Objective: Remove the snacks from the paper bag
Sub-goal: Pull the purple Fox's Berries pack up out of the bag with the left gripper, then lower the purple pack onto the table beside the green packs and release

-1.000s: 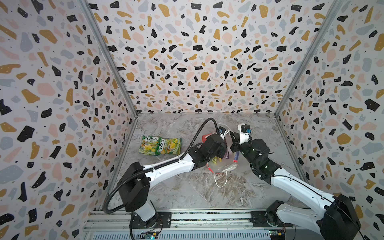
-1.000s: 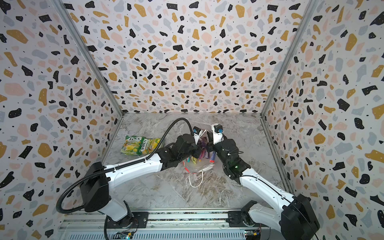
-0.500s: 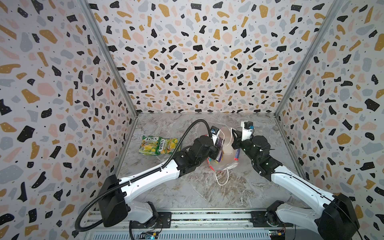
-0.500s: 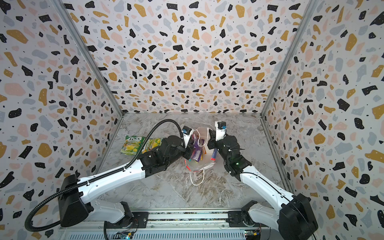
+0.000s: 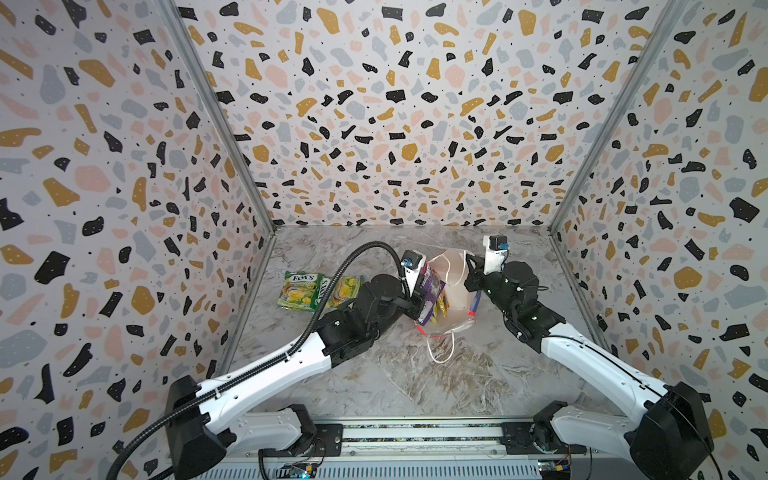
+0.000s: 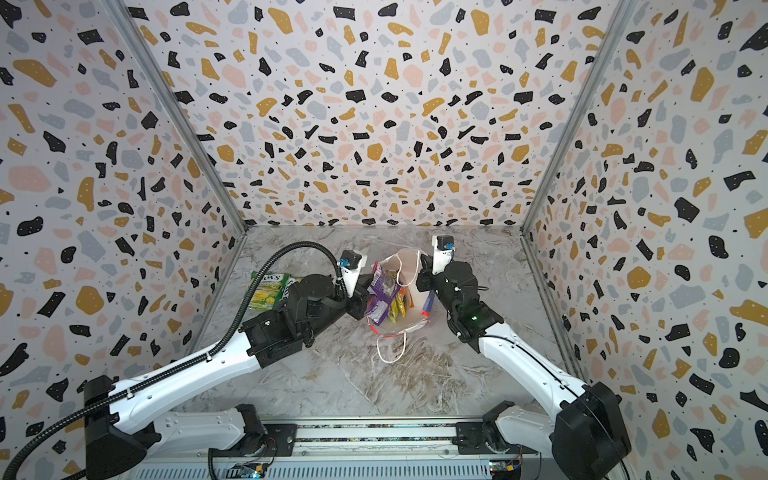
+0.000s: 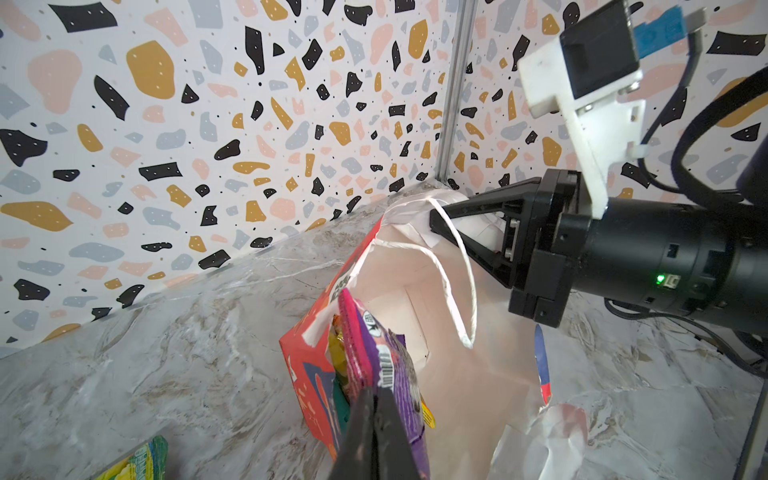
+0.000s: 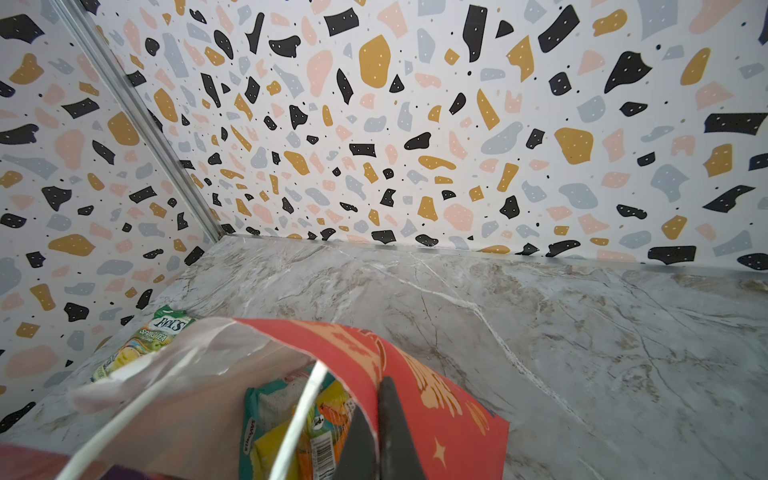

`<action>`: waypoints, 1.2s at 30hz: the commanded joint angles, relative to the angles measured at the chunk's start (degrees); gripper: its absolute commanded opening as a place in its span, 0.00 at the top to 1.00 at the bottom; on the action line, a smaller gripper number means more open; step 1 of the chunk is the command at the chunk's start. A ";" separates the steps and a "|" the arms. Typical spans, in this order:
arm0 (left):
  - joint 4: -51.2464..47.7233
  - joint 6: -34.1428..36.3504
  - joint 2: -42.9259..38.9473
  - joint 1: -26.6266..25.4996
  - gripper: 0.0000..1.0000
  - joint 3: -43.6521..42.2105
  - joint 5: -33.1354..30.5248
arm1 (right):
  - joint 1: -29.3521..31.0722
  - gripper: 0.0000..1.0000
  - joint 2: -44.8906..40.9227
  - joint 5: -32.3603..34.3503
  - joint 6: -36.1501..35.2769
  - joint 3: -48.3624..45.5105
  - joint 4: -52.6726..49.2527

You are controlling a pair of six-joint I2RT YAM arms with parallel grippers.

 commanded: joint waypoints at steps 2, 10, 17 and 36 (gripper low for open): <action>3.73 0.87 -1.40 -0.22 1.00 2.69 2.44 | -0.83 1.00 -1.41 1.70 0.69 1.88 -0.22; 1.27 0.76 -4.74 -0.19 1.00 4.48 -1.63 | -1.55 1.00 -0.88 0.22 0.66 1.44 0.61; -4.28 1.30 -8.94 0.06 1.00 9.50 -8.31 | -2.18 1.00 -0.21 -0.50 0.62 1.50 0.95; -15.18 -12.95 -12.65 14.06 0.58 -8.23 -9.59 | -2.71 1.00 -1.10 -1.58 0.41 0.72 1.31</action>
